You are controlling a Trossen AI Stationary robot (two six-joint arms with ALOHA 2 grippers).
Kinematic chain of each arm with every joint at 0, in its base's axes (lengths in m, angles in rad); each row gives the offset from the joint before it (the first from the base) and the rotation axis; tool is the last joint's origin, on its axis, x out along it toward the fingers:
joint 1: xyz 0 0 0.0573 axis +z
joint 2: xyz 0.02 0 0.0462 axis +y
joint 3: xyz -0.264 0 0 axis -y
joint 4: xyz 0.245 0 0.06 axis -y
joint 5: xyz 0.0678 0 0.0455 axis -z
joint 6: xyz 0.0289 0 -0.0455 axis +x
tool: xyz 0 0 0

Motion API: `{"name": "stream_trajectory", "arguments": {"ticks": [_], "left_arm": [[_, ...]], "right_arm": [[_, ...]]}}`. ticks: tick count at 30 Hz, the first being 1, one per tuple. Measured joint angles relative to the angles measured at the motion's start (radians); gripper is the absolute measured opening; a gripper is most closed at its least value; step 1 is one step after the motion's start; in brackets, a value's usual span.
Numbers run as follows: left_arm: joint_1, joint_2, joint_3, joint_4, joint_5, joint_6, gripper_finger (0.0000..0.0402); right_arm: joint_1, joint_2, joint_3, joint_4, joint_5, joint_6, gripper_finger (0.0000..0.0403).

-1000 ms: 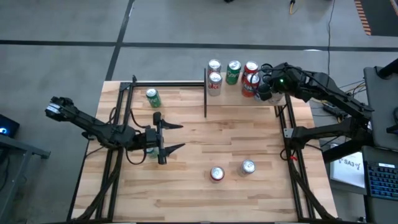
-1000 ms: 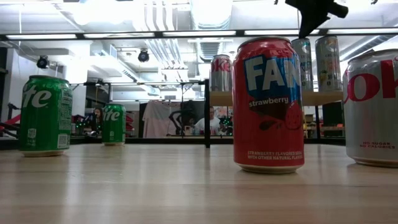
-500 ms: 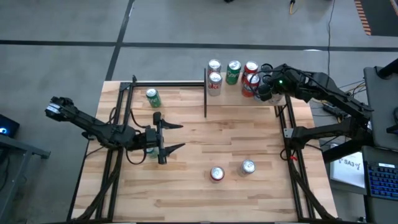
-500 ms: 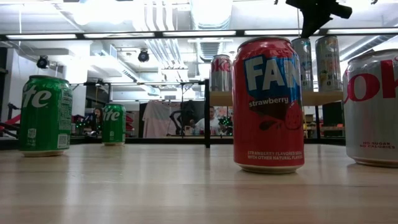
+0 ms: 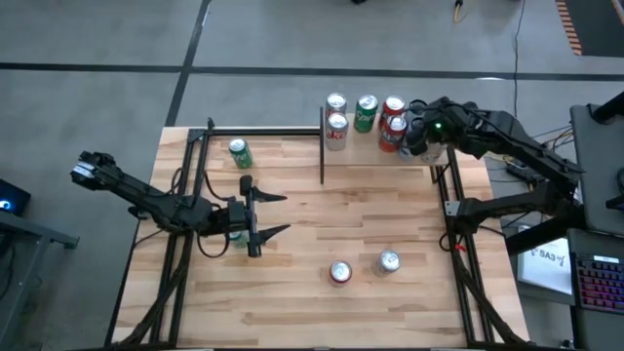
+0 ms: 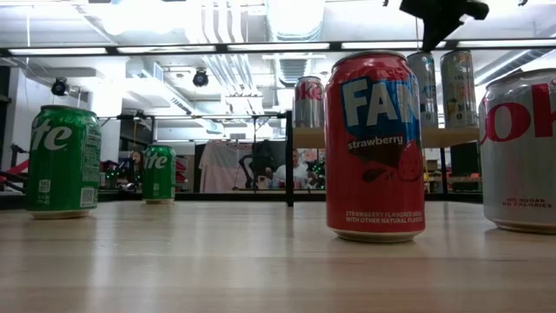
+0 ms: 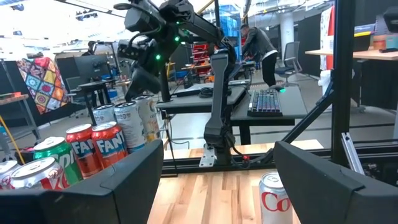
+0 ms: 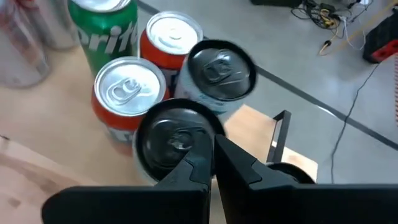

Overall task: Place canned beverage on shelf
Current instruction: Adjust the front right white soda can on the shelf

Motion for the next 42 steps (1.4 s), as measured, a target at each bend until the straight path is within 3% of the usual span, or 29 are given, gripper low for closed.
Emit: {"name": "stream_trajectory", "arguments": {"ticks": [21, 42], "left_arm": [[0.0, 0.0, 0.0, 0.009, -0.001, -0.002, 0.0291], [0.0, -0.001, 0.0, 0.01, -0.001, -0.002, 0.0291]], "right_arm": [[0.0, 0.065, 0.062, -0.102, -0.015, 0.068, 0.0009], [0.001, 0.06, 0.066, -0.113, -0.129, 0.135, 0.0009]]}}
